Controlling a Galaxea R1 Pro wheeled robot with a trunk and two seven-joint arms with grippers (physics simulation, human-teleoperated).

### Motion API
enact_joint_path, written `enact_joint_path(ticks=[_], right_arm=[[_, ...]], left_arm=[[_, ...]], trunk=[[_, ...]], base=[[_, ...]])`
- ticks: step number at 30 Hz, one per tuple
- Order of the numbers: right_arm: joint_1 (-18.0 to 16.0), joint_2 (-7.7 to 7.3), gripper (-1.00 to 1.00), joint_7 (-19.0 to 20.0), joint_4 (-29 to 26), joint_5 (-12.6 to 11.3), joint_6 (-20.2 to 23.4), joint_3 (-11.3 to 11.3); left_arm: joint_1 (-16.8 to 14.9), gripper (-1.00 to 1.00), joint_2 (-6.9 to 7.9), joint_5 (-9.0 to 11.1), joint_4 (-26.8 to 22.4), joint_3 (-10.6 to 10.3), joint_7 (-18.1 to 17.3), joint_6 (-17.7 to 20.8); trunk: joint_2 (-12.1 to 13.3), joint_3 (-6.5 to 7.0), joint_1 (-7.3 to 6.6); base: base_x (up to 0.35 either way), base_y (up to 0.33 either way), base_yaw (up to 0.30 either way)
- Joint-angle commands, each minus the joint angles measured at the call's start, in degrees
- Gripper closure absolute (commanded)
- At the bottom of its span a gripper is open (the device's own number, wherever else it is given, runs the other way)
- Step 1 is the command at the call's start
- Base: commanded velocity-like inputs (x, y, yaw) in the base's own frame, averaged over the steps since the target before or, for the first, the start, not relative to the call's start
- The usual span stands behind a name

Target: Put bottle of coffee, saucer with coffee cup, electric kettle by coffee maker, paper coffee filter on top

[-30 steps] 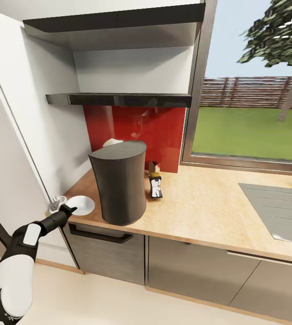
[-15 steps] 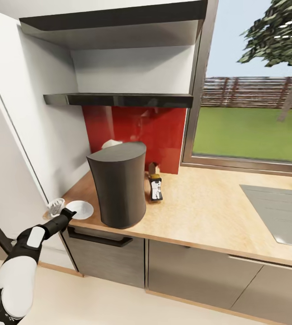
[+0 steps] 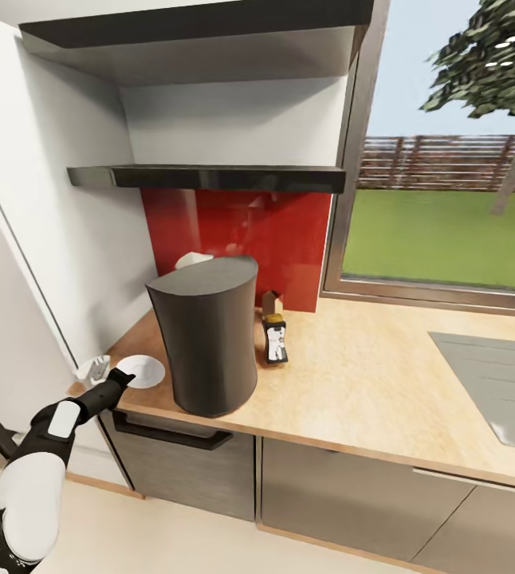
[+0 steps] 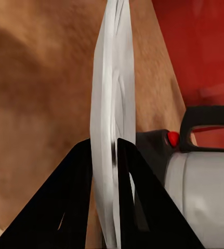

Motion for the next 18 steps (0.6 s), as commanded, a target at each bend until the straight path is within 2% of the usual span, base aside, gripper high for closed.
enact_joint_path(ticks=[1,9,18], right_arm=[[0.0,-0.02,-1.00,0.0,0.0,-0.5,0.2,0.5],[0.0,-0.02,-1.00,0.0,0.0,-0.5,0.2,0.5],[0.0,-0.02,-1.00,0.1,0.0,-0.5,0.2,0.5]], left_arm=[[-0.1,1.00,-0.04,0.2,0.0,0.3,-0.1,0.4],[-0.1,1.00,-0.06,0.2,0.2,0.3,-0.1,0.4],[-0.1,1.00,-0.06,0.1,0.3,0.3,-0.1,0.4]], trunk=[[-0.1,-0.12,0.04],[-0.1,-0.12,0.04],[-0.1,-0.12,0.04]], base=[[0.055,0.000,0.000],[0.088,0.000,0.000],[0.010,0.000,0.000]])
